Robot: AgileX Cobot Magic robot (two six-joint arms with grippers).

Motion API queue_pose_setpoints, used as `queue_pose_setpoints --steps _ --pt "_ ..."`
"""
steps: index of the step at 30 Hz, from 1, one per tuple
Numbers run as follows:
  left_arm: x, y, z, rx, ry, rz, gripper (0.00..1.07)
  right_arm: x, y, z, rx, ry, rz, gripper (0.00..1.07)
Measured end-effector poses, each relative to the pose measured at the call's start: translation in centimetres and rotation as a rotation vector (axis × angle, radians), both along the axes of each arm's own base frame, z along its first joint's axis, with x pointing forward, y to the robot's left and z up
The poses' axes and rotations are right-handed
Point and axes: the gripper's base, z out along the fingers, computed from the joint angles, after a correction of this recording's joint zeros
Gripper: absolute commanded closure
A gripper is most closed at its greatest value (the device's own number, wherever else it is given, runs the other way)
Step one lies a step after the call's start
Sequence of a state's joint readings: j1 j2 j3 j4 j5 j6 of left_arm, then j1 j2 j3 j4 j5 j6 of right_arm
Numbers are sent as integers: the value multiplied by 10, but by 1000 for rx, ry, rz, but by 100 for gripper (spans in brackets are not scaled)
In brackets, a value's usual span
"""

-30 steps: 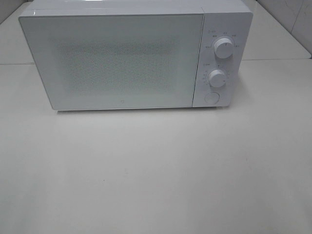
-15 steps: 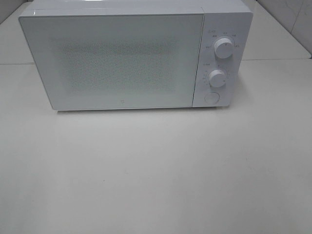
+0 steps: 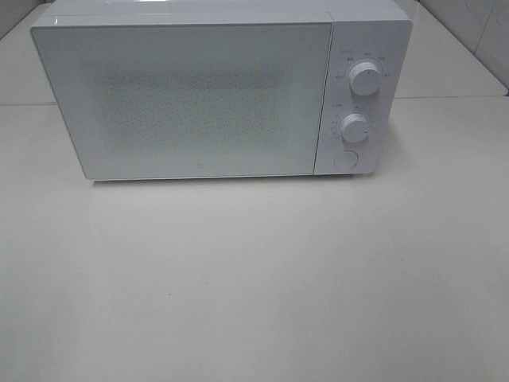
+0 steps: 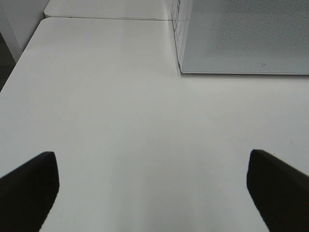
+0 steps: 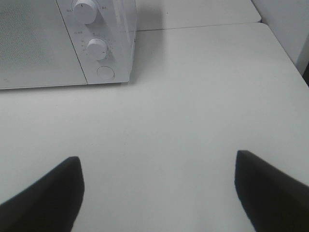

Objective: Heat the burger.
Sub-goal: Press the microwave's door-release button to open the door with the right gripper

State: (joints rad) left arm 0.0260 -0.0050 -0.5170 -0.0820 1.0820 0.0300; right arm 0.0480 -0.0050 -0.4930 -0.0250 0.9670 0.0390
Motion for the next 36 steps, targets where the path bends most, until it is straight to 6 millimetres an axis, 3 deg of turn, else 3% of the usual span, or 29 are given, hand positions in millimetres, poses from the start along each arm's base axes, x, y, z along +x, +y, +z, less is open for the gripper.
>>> queue_pose_setpoints --steps 13,18,32,34,36 --pt "0 0 0 0 0 0 9 0 0 0 0 0 -1 31" --pt "0 0 0 0 0 0 9 1 0 10 3 -62 1 31" --pt "0 0 0 0 0 0 9 62 4 33 2 -117 8 33" --pt "0 0 0 0 0 0 9 86 5 33 1 -103 10 35" --pt "0 0 0 0 0 0 9 91 5 33 1 -99 11 36"
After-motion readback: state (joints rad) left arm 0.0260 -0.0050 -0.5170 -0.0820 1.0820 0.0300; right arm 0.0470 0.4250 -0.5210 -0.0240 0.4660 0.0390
